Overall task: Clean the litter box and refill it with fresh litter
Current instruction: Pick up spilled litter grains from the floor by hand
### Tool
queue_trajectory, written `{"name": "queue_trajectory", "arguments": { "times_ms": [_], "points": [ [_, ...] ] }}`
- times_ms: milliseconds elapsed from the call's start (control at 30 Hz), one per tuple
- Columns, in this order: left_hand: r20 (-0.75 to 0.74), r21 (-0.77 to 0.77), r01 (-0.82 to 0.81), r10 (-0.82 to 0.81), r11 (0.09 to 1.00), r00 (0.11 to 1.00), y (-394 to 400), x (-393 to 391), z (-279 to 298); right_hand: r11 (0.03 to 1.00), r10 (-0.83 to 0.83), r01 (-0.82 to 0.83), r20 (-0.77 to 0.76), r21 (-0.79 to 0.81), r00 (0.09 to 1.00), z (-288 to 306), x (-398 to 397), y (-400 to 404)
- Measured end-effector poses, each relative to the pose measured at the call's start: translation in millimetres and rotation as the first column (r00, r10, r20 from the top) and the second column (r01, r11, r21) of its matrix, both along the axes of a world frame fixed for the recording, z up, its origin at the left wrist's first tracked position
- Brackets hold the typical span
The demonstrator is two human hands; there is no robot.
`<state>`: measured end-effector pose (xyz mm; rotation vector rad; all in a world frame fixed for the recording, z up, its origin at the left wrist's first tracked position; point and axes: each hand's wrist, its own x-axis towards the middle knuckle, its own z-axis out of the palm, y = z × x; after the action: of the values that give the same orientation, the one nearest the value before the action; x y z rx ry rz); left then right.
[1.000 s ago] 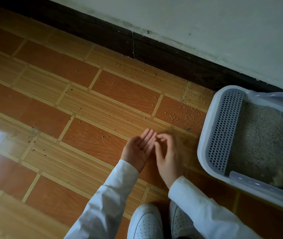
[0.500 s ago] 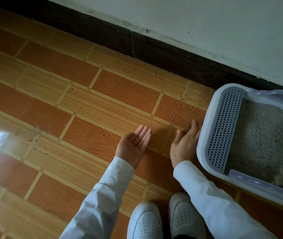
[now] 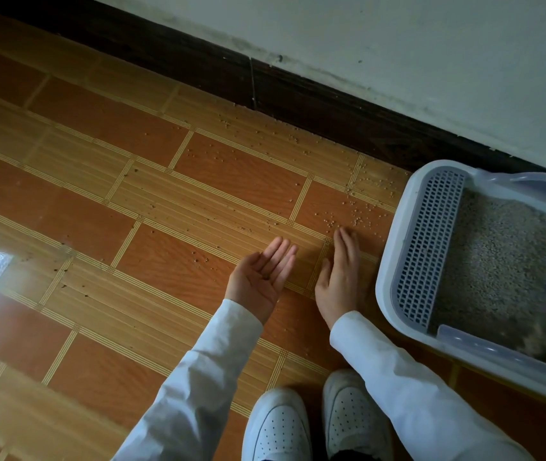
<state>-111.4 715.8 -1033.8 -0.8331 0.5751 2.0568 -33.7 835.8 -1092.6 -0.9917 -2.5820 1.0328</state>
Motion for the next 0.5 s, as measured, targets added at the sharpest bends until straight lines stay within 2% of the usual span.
{"name": "queue_trajectory", "arguments": {
  "times_ms": [100,167,367,500],
  "points": [
    [-0.006,-0.007,-0.007,0.007,1.0,1.0,-1,-1,1,0.982,0.096,-0.11,-0.092,-0.154,0.991,8,-4,3],
    [-0.01,-0.013,-0.011,0.011,1.0,1.0,-2,-2,1,0.969,0.13,-0.157,-0.148,-0.188,0.98,11,-7,3],
    [-0.011,-0.004,-0.043,0.043,0.999,0.999,-7,-6,-1,0.991,-0.057,0.021,-0.274,-0.133,0.96,11,-14,9],
    [-0.018,-0.023,-0.044,0.044,0.999,0.999,-7,-9,-3,0.995,-0.094,0.095,-0.192,-0.007,0.977,5,-20,13]
  ]
}}
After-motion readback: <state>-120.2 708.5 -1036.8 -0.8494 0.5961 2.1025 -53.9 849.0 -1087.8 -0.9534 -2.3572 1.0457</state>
